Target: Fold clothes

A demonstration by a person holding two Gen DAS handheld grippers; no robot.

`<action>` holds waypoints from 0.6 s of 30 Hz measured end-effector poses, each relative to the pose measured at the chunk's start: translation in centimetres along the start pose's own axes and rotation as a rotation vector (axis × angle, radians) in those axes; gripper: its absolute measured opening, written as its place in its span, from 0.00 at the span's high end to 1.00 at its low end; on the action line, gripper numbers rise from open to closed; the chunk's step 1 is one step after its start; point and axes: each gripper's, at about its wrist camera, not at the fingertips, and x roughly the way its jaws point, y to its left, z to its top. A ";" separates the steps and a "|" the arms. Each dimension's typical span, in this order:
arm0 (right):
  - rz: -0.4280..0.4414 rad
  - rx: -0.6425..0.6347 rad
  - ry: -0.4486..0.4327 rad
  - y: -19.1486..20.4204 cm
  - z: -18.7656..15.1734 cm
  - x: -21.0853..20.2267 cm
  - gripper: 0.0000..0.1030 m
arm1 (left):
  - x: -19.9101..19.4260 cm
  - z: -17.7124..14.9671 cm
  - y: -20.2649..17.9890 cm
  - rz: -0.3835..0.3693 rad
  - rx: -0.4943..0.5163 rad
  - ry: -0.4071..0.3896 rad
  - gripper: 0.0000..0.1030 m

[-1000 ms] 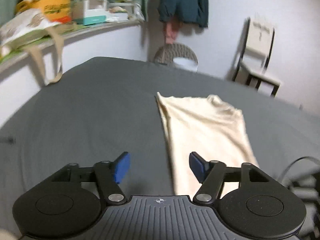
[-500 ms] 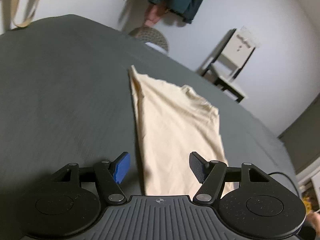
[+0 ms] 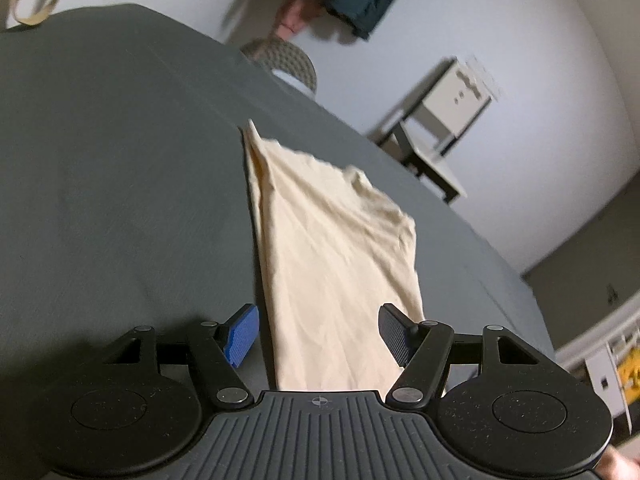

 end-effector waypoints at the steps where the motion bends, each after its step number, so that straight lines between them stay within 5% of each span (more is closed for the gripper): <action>1: 0.001 -0.012 -0.002 0.1 -0.2 -0.1 0.95 | -0.1 -0.1 0.0 0.002 0.007 0.009 0.36; 18: 0.067 0.033 -0.014 -1.3 -1.2 0.5 0.94 | -0.5 -0.3 0.8 0.009 0.007 0.041 0.36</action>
